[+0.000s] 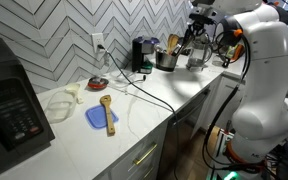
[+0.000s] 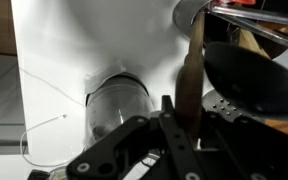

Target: Remove the wooden ladle from the holder and put it on the counter.

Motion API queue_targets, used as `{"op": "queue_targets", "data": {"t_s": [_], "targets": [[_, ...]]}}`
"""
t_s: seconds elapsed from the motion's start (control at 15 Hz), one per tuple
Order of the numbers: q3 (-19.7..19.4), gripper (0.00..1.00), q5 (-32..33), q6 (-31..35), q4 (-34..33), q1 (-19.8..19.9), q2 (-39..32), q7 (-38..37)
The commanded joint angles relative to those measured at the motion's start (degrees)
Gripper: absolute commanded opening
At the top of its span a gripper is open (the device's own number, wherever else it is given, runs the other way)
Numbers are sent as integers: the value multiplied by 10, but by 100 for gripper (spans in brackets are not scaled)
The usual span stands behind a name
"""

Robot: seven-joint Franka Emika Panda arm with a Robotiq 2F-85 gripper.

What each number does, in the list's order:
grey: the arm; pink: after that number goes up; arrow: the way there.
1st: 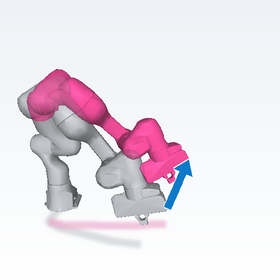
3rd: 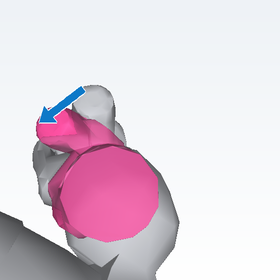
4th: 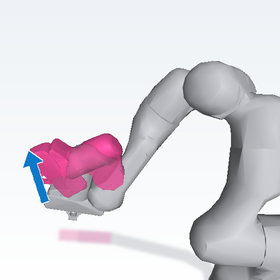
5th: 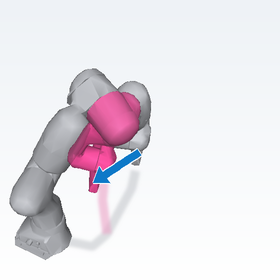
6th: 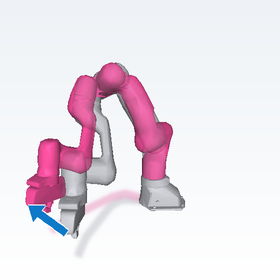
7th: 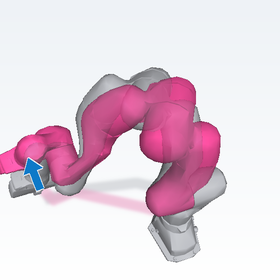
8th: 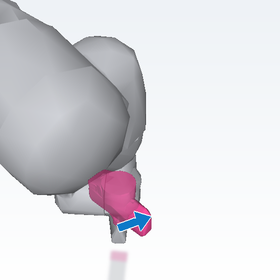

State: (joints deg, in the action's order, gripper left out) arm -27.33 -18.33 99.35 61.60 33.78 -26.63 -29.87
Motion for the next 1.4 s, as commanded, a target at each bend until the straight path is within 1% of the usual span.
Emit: {"op": "queue_targets", "data": {"t_s": [0.0,0.07,0.13,0.4,0.6,0.73,0.8,1.0,1.27,1.33], "targets": [[-3,0,3,-13,-12,-1,10,-10],[-3,0,5,-20,-17,-1,12,-9],[-4,3,7,-25,-21,-1,18,-4],[-9,3,29,-47,-28,-4,59,35],[-14,3,54,-24,-16,-6,106,69],[-9,3,53,-21,0,-3,144,122],[-3,3,41,-21,9,-1,163,166],[6,3,31,-36,36,-8,210,248],[16,3,7,-102,56,-5,256,345],[22,3,11,-114,72,-13,268,357]]}}
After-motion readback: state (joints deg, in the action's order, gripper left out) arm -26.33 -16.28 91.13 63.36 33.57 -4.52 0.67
